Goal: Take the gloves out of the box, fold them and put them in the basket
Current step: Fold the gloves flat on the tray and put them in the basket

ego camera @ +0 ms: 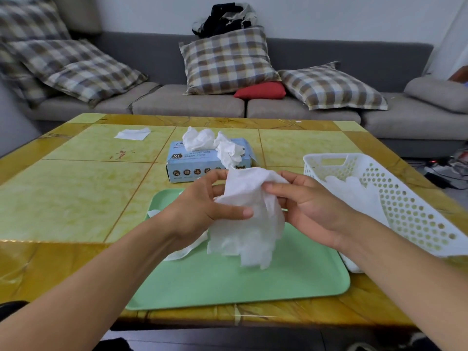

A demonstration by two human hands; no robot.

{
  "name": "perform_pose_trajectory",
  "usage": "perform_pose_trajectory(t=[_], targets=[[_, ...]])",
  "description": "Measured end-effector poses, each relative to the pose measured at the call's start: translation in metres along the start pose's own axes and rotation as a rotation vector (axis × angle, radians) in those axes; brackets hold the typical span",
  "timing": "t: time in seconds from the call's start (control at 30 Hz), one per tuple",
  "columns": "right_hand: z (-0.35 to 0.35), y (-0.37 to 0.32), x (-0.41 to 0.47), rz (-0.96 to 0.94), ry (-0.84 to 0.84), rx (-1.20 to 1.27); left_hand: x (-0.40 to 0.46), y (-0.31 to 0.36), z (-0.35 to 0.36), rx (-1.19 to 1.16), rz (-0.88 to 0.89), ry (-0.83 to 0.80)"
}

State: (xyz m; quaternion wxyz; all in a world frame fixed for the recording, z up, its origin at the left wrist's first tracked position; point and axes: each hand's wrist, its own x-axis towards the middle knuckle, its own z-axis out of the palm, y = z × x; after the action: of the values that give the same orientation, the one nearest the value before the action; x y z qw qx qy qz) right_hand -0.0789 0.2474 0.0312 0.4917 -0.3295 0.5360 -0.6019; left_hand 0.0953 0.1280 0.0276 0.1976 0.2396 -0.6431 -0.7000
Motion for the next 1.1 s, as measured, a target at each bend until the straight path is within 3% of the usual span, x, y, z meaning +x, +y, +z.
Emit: perform_pose_trajectory(t=[0.2, 0.3, 0.4, 0.5, 0.7, 0.8, 0.87, 0.9, 0.97, 1.03, 1.1], targets=[[-0.003, -0.014, -0.008, 0.112, -0.038, 0.1, -0.003, 0.005, -0.003, -0.08, -0.078, -0.157], [-0.002, -0.014, -0.009, 0.169, -0.031, 0.128, -0.001, 0.007, -0.004, -0.107, -0.072, -0.121], [-0.001, -0.012, -0.01, 0.189, -0.141, 0.181, 0.001, 0.005, -0.003, -0.106, -0.051, -0.046], [0.003, -0.007, -0.009, 0.124, -0.178, 0.146, 0.002, 0.003, -0.001, -0.155, 0.0, 0.019], [0.007, -0.013, -0.007, -0.155, 0.028, 0.141, 0.008, 0.001, 0.007, 0.009, 0.155, 0.318], [0.011, -0.014, -0.01, -0.166, 0.058, 0.168, 0.009, -0.003, 0.011, 0.134, 0.164, 0.465], [0.014, -0.009, -0.01, -0.166, 0.098, 0.17, 0.005, -0.003, 0.013, 0.286, 0.255, 0.645], [0.015, -0.006, -0.009, -0.172, 0.138, 0.146, 0.002, -0.002, 0.015, 0.302, 0.3, 0.653], [0.018, 0.0, -0.009, -0.206, 0.179, 0.04, -0.001, 0.0, 0.018, 0.178, 0.279, 0.408], [0.023, 0.003, -0.012, -0.224, 0.035, -0.127, -0.005, 0.001, 0.022, -0.054, 0.148, 0.057], [0.025, 0.002, -0.017, -0.208, -0.161, -0.395, -0.006, 0.0, 0.025, -0.172, 0.088, -0.095]])
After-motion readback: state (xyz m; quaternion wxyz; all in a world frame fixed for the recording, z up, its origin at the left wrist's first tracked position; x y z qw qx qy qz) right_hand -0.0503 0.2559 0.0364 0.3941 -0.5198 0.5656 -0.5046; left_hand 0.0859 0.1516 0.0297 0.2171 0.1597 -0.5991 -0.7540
